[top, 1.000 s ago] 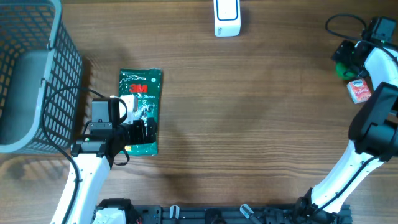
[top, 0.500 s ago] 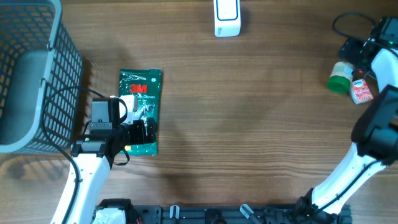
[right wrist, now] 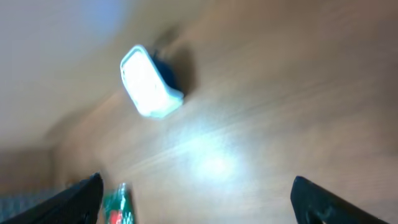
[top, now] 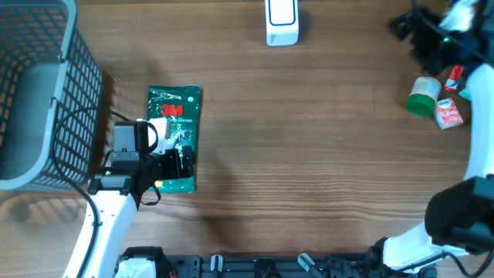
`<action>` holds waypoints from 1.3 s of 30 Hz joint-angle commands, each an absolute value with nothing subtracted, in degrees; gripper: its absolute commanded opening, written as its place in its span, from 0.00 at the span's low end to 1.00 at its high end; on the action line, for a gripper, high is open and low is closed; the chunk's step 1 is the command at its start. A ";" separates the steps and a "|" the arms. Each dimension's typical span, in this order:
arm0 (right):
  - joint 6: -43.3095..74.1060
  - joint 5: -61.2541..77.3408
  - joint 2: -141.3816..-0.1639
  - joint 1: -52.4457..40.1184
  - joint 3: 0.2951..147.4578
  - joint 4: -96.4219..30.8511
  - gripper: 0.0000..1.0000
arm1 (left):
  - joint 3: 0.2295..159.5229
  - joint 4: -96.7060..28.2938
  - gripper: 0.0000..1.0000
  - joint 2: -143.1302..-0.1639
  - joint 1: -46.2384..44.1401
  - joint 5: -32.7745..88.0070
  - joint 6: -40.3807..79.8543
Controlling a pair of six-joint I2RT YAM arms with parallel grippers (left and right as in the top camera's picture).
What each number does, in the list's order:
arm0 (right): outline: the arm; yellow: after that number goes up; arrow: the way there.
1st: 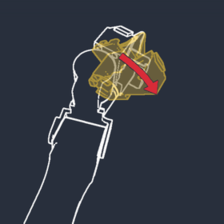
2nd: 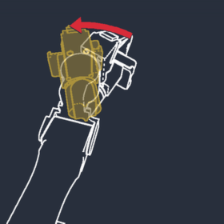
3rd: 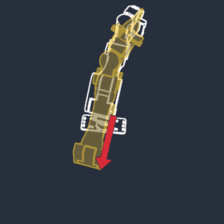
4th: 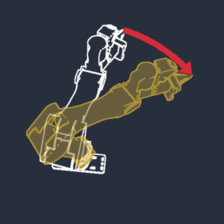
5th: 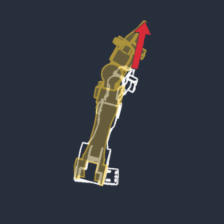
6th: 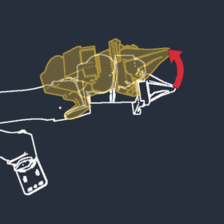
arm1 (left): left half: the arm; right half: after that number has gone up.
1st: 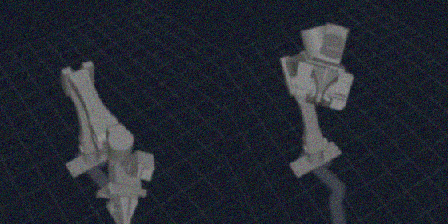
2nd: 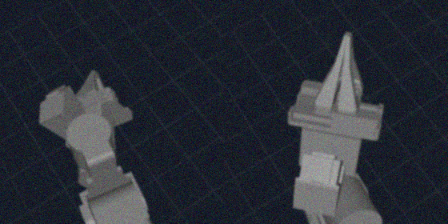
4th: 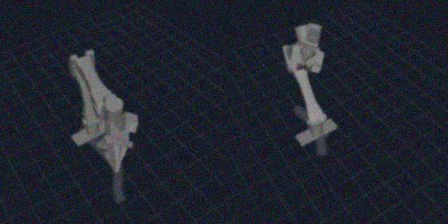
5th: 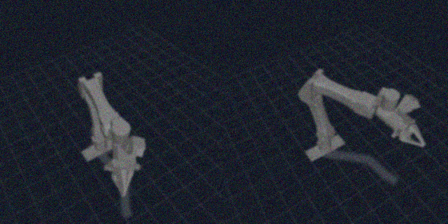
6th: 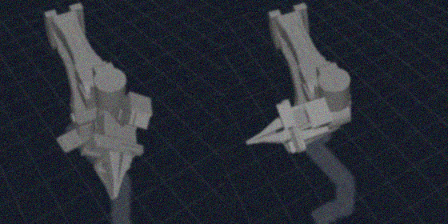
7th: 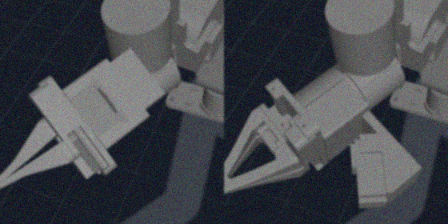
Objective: Scan the item barcode
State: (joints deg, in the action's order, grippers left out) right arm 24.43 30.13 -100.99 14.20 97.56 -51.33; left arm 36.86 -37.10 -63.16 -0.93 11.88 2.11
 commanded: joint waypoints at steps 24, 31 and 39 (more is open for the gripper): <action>27.62 22.61 -102.06 -6.22 68.55 -56.01 1.00 | 36.84 -26.41 1.00 -63.13 -0.47 21.02 7.66; 26.98 22.57 -102.06 -6.22 67.37 -55.53 1.00 | 36.84 -19.09 1.00 -70.00 -0.47 2.22 16.14; 27.14 22.57 -102.06 -6.22 67.37 -55.09 1.00 | 36.86 -5.50 1.00 -90.39 0.34 -11.70 20.80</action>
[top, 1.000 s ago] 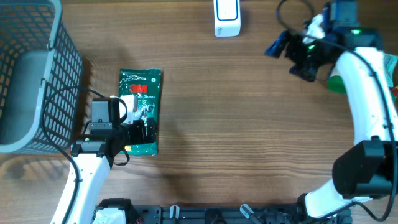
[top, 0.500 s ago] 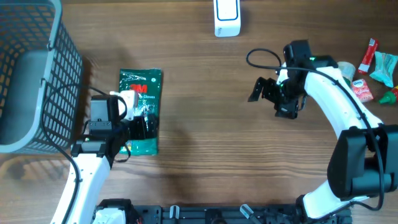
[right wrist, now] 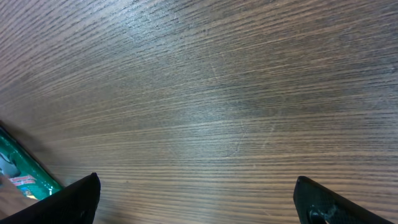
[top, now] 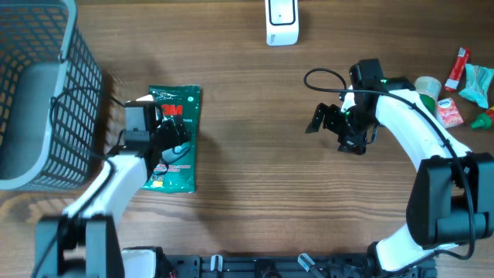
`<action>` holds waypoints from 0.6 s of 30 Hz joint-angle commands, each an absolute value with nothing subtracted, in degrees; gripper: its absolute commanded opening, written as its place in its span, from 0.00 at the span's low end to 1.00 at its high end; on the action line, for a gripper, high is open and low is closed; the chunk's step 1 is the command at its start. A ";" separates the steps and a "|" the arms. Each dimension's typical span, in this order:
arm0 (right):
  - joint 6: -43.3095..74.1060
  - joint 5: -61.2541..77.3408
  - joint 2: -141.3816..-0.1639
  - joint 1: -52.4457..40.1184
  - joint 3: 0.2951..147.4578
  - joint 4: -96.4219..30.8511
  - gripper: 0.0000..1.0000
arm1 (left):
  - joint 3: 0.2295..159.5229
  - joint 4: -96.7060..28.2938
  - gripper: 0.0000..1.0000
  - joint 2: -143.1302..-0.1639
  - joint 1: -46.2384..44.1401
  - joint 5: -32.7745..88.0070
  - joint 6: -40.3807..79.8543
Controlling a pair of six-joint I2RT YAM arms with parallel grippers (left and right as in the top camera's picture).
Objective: Scan the item barcode
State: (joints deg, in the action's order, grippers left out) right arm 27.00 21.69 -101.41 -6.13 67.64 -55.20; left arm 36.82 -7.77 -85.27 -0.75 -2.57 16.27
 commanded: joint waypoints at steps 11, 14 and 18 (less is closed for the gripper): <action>27.16 22.57 -102.06 -6.22 67.37 -53.74 1.00 | 36.86 -3.60 0.81 -100.27 8.73 13.37 21.50; 27.14 22.57 -102.06 -6.22 67.37 -53.34 1.00 | 36.86 -5.61 1.00 -100.27 8.73 19.14 21.52; 27.16 22.57 -102.06 -6.22 67.37 -53.08 1.00 | 36.84 -9.17 1.00 -100.27 8.54 26.26 21.47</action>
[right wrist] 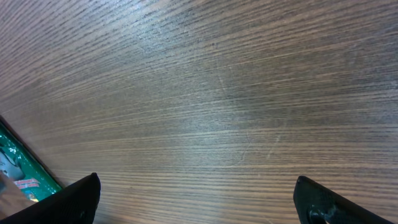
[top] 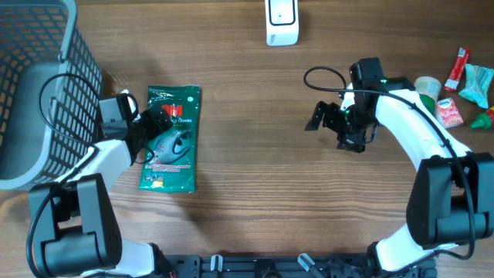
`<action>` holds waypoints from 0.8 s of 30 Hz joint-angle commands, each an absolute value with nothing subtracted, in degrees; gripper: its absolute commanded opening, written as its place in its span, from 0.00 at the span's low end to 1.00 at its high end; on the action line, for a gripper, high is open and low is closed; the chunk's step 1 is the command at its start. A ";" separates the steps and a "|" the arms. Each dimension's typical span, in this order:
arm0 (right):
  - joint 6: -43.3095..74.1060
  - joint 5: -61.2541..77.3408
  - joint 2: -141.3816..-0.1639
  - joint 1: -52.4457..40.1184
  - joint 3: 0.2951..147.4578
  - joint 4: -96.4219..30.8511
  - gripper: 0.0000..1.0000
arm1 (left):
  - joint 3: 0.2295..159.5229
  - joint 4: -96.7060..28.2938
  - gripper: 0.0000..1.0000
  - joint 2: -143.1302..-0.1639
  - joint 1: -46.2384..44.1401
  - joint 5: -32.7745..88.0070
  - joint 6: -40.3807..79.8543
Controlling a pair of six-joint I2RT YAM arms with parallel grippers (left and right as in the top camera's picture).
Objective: Scan the item barcode
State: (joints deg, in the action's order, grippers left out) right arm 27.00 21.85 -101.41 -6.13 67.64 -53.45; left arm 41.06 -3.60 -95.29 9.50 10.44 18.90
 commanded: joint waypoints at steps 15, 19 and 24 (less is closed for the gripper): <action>26.96 22.61 -102.06 -6.22 67.37 -53.74 1.00 | 36.69 -15.29 1.00 -100.31 -8.14 30.15 25.10; 27.03 24.60 -102.06 -6.20 67.37 -56.03 1.00 | 36.69 -15.49 0.75 -100.31 -8.14 26.20 24.88; 26.98 30.61 -102.06 -6.20 67.37 -56.88 1.00 | 36.69 -15.53 0.24 -100.31 -8.14 23.51 24.27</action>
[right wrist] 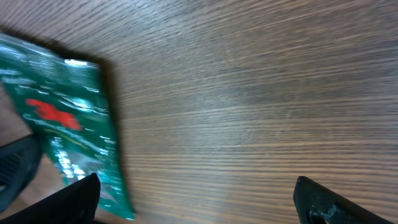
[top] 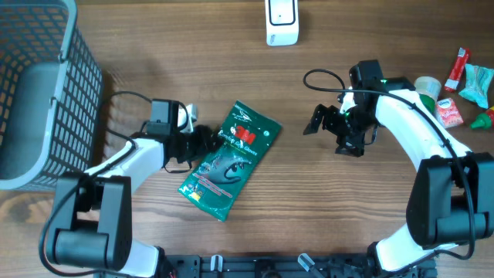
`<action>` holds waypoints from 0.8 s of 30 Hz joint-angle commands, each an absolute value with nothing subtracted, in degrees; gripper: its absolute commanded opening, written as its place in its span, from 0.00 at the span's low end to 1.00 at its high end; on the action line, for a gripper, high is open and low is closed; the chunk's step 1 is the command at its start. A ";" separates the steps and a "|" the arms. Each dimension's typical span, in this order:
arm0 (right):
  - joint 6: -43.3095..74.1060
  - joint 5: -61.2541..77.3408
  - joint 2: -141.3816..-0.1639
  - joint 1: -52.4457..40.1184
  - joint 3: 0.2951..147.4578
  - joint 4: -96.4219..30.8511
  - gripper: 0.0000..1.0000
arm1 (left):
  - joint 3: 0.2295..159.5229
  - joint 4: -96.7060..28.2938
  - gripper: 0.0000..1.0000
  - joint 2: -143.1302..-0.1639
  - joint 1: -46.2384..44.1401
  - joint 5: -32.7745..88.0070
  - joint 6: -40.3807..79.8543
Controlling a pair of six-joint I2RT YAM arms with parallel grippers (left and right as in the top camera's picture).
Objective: Scan the item barcode
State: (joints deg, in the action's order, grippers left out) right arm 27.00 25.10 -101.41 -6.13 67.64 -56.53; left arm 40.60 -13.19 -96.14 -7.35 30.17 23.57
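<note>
A green 3M gloves packet [top: 231, 157] lies slanted at the table's middle left. My left gripper [top: 195, 142] is at its left edge and looks shut on it. The packet also shows at the left of the right wrist view [right wrist: 62, 118]. The white barcode scanner [top: 281, 22] stands at the far edge. My right gripper [top: 330, 131] hovers open right of centre, apart from the packet. Its dark fingertips [right wrist: 78, 198] are wide apart over bare wood, nothing between them.
A grey wire basket [top: 46, 93] fills the far left. A green-lidded bottle [top: 426, 87] and small packets [top: 463, 77] sit at the far right. The wooden table [top: 309, 208] shows bare wood between the arms.
The packet has shifted right and turned from upright to a diagonal. My left gripper has moved right with it. The packet now shows larger in the right wrist view. The right arm stayed.
My left gripper was over the packet's lower part, with the right arm at the far right corner. Then the right gripper hung open right of centre. The left gripper moved to the packet's left edge. Now the packet lies turned, nearer the middle.
</note>
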 commanded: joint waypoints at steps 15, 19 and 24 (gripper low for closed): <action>39.42 44.18 -102.24 -18.85 51.20 -28.64 0.96 | 36.69 -15.05 0.07 -100.31 -8.14 20.49 24.93; 45.95 40.01 -102.48 -23.83 51.13 -25.71 0.96 | 36.69 -15.07 0.06 -100.31 -8.14 20.51 24.93; 55.92 38.81 -108.51 -27.53 50.92 -19.27 0.73 | 36.69 -15.07 0.05 -100.31 -8.14 20.49 26.20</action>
State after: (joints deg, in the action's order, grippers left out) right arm 49.52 40.56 -103.81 -26.26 51.42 -22.11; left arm 39.97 -13.50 -96.38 -7.51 27.70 25.26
